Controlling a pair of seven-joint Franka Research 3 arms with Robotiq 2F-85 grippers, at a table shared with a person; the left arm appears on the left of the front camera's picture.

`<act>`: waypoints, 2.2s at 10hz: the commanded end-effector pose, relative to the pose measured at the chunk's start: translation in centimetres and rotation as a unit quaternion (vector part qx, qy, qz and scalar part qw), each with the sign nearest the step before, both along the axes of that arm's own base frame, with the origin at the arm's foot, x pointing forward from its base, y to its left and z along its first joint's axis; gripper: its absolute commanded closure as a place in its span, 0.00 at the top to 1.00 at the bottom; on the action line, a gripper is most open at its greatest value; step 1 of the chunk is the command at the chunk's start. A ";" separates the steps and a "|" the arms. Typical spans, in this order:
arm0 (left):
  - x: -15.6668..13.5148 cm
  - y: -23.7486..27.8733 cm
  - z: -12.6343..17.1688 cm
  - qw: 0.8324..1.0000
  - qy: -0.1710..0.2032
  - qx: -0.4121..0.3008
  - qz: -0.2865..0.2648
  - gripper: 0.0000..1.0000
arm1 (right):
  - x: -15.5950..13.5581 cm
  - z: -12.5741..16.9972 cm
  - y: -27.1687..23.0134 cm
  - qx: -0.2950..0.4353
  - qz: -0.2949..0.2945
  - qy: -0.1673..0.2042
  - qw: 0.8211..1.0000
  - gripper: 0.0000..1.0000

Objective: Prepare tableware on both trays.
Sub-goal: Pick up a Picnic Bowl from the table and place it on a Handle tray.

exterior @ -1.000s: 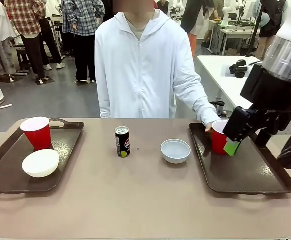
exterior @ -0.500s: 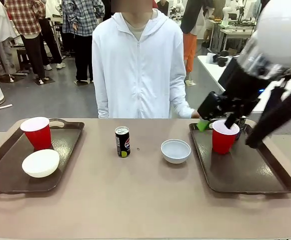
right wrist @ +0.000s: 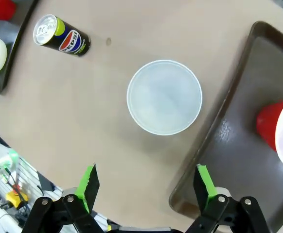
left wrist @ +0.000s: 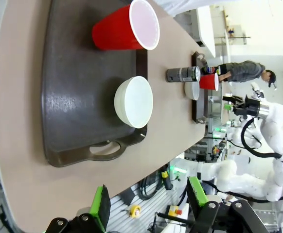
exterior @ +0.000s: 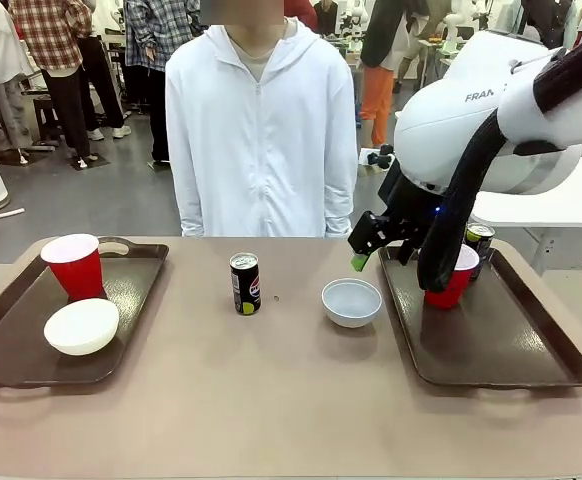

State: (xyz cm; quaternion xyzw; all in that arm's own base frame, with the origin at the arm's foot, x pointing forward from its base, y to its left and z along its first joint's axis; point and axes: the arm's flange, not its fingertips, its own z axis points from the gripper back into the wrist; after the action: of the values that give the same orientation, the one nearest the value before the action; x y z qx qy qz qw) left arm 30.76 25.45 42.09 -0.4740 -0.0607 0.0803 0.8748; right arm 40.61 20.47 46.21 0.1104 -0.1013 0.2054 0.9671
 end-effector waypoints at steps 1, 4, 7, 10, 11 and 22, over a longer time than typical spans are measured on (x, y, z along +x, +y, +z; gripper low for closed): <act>-0.2 0.1 0.2 1.000 -0.006 -0.003 -0.001 0.84 | -1.1 1.1 -1.2 0.007 -0.010 -0.004 1.000 1.00; -0.2 0.1 0.2 1.000 -0.006 -0.003 -0.001 0.84 | -0.3 1.1 -0.6 0.004 -0.004 -0.005 1.000 1.00; -0.2 0.1 0.2 1.000 -0.006 -0.003 -0.001 0.84 | 3.2 -4.1 0.6 -0.023 -0.016 0.014 1.000 1.00; -0.2 0.1 0.2 1.000 -0.006 -0.003 -0.001 0.84 | 5.3 -8.3 1.3 -0.065 -0.018 0.006 0.998 1.00; -0.2 0.1 0.2 1.000 -0.006 -0.003 -0.001 0.84 | 5.8 -9.1 1.7 -0.074 -0.012 -0.003 0.997 1.00; -0.2 0.1 0.2 1.000 -0.006 -0.003 -0.001 0.84 | 6.7 -11.8 1.6 -0.086 0.017 -0.018 0.996 0.00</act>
State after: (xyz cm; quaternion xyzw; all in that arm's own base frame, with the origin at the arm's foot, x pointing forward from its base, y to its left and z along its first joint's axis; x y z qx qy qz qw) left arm 30.78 25.43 42.10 -0.4738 -0.0605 0.0801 0.8749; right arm 47.14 21.91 34.74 0.0356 -0.0863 0.2308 0.9685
